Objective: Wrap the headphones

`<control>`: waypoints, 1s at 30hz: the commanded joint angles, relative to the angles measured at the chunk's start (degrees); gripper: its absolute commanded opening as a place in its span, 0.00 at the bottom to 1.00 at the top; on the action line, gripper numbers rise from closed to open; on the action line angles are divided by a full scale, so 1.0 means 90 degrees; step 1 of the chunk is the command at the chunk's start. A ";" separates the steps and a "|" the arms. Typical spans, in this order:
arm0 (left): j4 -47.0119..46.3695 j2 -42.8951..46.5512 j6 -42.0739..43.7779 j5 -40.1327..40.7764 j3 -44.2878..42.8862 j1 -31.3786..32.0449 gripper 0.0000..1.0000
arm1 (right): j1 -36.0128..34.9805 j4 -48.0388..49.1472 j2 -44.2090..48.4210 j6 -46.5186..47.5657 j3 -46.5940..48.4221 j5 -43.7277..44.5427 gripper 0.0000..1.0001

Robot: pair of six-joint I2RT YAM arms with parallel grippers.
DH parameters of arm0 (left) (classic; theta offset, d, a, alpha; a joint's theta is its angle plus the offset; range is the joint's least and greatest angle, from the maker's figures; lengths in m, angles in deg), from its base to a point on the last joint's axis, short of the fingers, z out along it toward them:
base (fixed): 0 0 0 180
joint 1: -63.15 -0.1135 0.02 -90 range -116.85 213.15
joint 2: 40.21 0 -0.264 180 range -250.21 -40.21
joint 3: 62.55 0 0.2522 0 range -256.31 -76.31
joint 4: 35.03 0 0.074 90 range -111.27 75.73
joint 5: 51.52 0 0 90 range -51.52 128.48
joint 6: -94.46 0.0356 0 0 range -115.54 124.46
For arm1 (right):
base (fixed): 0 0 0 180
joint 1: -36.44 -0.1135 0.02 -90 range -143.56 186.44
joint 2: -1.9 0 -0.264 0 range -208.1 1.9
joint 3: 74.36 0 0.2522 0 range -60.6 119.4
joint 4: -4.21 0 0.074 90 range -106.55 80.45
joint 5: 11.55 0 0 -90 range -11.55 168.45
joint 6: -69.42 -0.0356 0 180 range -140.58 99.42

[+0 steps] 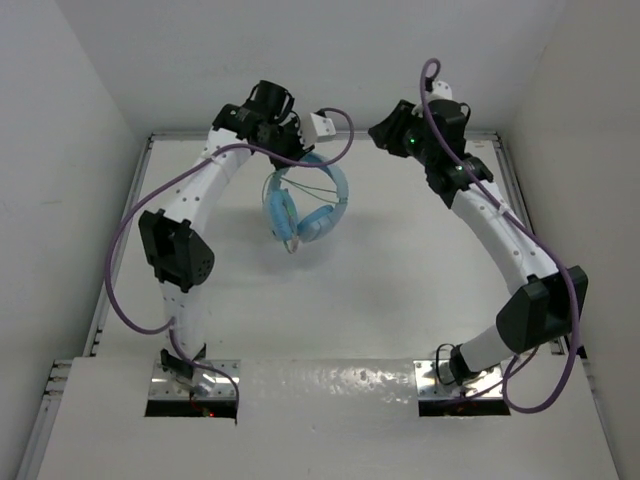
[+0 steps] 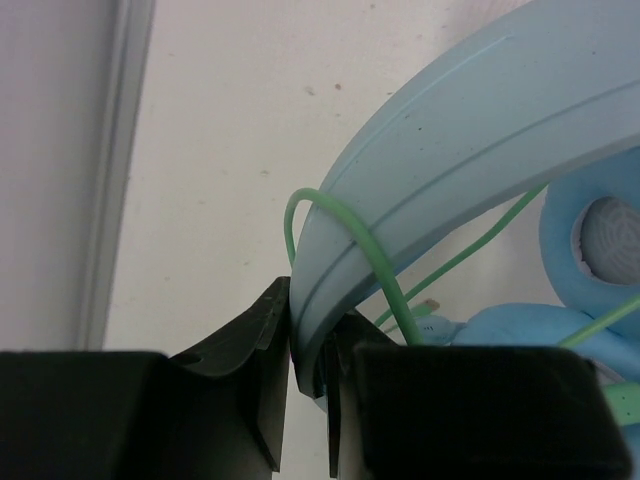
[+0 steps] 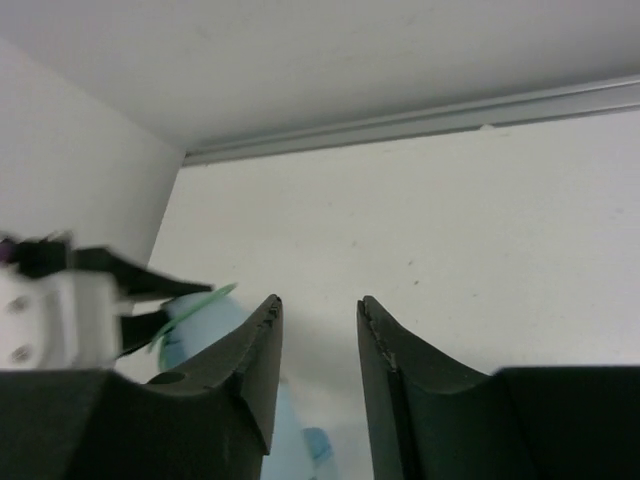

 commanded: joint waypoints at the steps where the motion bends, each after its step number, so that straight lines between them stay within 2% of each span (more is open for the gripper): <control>1: 0.0122 0.0801 0.0748 0.0104 -0.0541 0.0053 0.00 | 0.0234 0.0453 0.0176 -0.0355 0.0110 -0.0151 0.39; 4: 0.0463 0.1016 0.1315 0.0154 -0.0337 0.0228 0.00 | 0.0224 0.0998 0.0381 0.0104 -0.0384 -0.0734 0.46; 5: 0.0784 0.1181 0.1801 0.0125 -0.0258 0.0268 0.00 | 0.0224 0.1658 0.0459 0.0338 -0.0610 -0.1124 0.48; 6: 0.0864 0.1280 0.1941 0.0105 -0.0142 0.0288 0.00 | 0.0243 0.2080 0.0557 0.0853 -0.1134 -0.2027 0.51; 7: 0.0875 0.1503 0.2116 0.0105 0.0208 0.0307 0.00 | 0.0243 0.2838 0.0751 0.1109 -0.1391 -0.2423 0.57; 9: 0.0710 0.1748 0.2167 0.0251 0.0658 0.0395 0.00 | 0.0243 0.3478 0.0938 0.1784 -0.2063 -0.3136 0.61; 10: 0.0515 0.1933 0.1741 0.0870 0.1173 0.0647 0.00 | 0.0224 0.3790 0.1093 0.1844 -0.2203 -0.3362 0.64; 11: -0.0357 0.2003 0.1196 0.1476 0.1478 0.0823 0.00 | 0.0224 0.3832 0.1163 0.1738 -0.2311 -0.3142 0.64; 12: -0.0945 0.2013 0.0591 0.2797 0.1771 0.1038 0.00 | 0.0243 0.3774 0.1221 0.1282 -0.2408 -0.2357 0.61; 14: -0.1709 0.1829 -0.0764 0.3704 0.2027 0.1040 0.00 | 0.0214 0.3404 0.1532 0.0812 -0.2516 -0.1367 0.44; 15: -0.1723 0.1702 -0.1179 0.4269 0.1921 0.0953 0.00 | 0.0127 0.3490 0.1650 0.0538 -0.2797 -0.1053 0.42; 16: -0.1665 0.1401 -0.2014 0.4401 0.1765 0.0894 0.00 | 0.0010 0.3800 0.1777 0.0603 -0.2955 -0.0798 0.41; 18: -0.1071 0.0913 -0.3206 0.4422 0.1034 0.0573 0.00 | -0.0466 0.3678 0.2071 0.1002 -0.3073 0.0246 0.38; 20: -0.0436 0.0628 -0.3914 0.4267 0.0323 0.0145 0.00 | -0.0780 0.3278 0.1994 0.1092 -0.2637 0.0726 0.35; 22: -0.0103 0.0402 -0.4877 0.4042 0.0095 -0.0228 0.00 | -0.0889 0.2800 0.1819 0.0947 -0.2342 0.0572 0.34; 24: -0.0043 0.0421 -0.5883 0.3749 0.0181 -0.0773 0.00 | -0.1054 0.2777 0.1507 0.0694 -0.2156 0.0123 0.30; 27: -0.0334 0.0781 -0.6434 0.4255 0.0707 -0.0913 0.00 | -0.1620 0.2710 0.0960 0.0643 -0.1932 -0.0190 0.27; 29: -0.0463 0.0967 -0.6650 0.4256 0.0845 -0.0991 0.00 | -0.2098 0.2661 0.0628 0.0837 -0.1756 -0.0210 0.30; 30: -0.0531 0.1094 -0.6826 0.4256 0.0827 -0.1001 0.00 | -0.2197 0.2747 0.0298 0.0838 -0.1736 -0.0268 0.36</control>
